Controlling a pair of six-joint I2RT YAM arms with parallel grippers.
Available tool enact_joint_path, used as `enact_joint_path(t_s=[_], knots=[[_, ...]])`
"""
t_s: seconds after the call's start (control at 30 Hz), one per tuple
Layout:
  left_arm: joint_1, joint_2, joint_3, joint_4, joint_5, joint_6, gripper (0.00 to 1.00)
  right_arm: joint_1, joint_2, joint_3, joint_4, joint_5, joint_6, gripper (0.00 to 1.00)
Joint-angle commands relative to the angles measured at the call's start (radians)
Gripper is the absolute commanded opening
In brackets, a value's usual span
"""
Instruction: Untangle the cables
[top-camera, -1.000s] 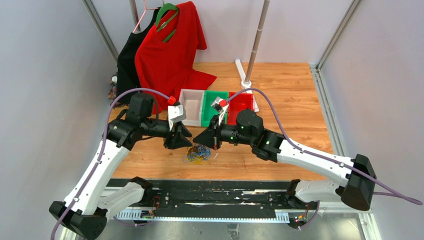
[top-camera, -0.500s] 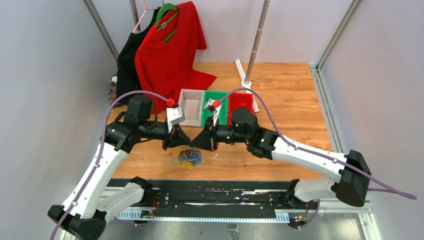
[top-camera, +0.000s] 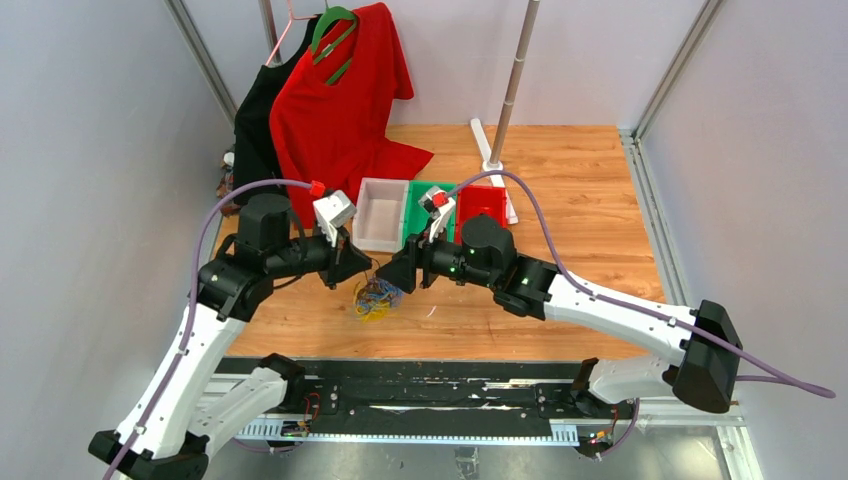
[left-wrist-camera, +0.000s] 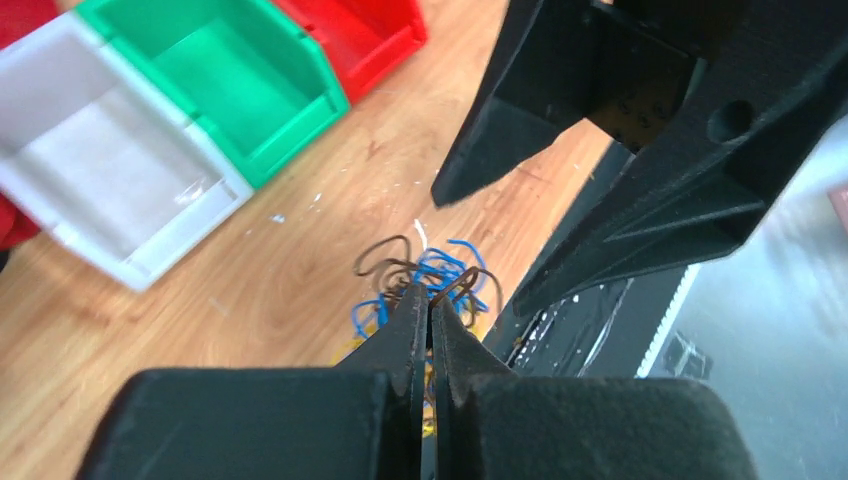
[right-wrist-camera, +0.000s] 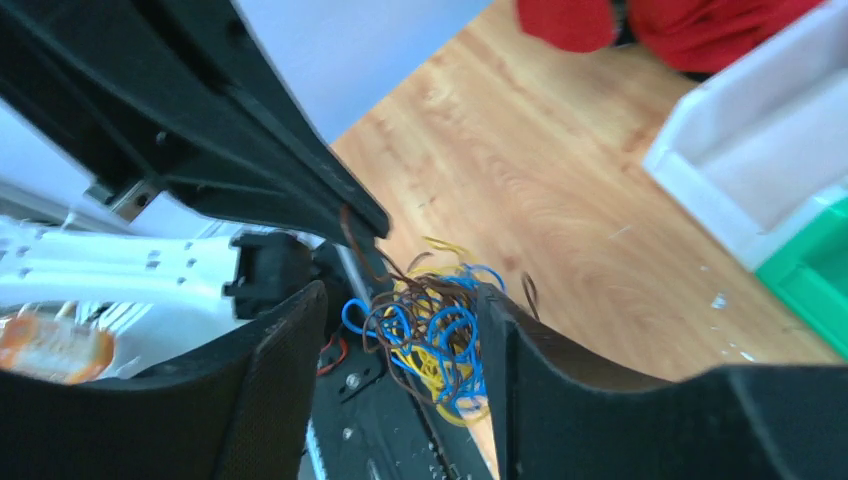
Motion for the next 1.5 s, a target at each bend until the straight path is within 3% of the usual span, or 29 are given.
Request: enact_joint_path(t_s=[0.0,0.23,0.57,0.77,0.97,1.23,1.47], knots=[[-0.004,-0.045,0.024,0.032,-0.192,-0.168,0.01,0.050,-0.031,-0.011,0.017,0.315,-0.070,0.62],[-0.004,-0.051,0.009,0.029,-0.205,-0.248,0.01,0.148,0.028,0.023,0.066,0.476,-0.190,0.65],[-0.003,-0.034,0.072,-0.009,-0.146,-0.249,0.01,0.161,0.091,0.036,0.148,0.553,-0.218,0.62],[-0.004,-0.016,0.099,-0.027,-0.041,-0.269,0.01,0.161,0.116,-0.012,0.290,0.568,-0.204,0.63],[-0.003,0.024,0.123,-0.033,0.155,-0.264,0.01,0.163,0.163,-0.012,0.364,0.539,-0.191,0.66],[-0.003,0.027,0.171,-0.032,0.250,-0.239,0.01,0.169,0.206,-0.025,0.381,0.595,-0.183,0.66],[-0.003,0.033,0.289,-0.048,0.308,-0.206,0.01,0.169,0.237,-0.072,0.359,0.669,-0.174,0.59]])
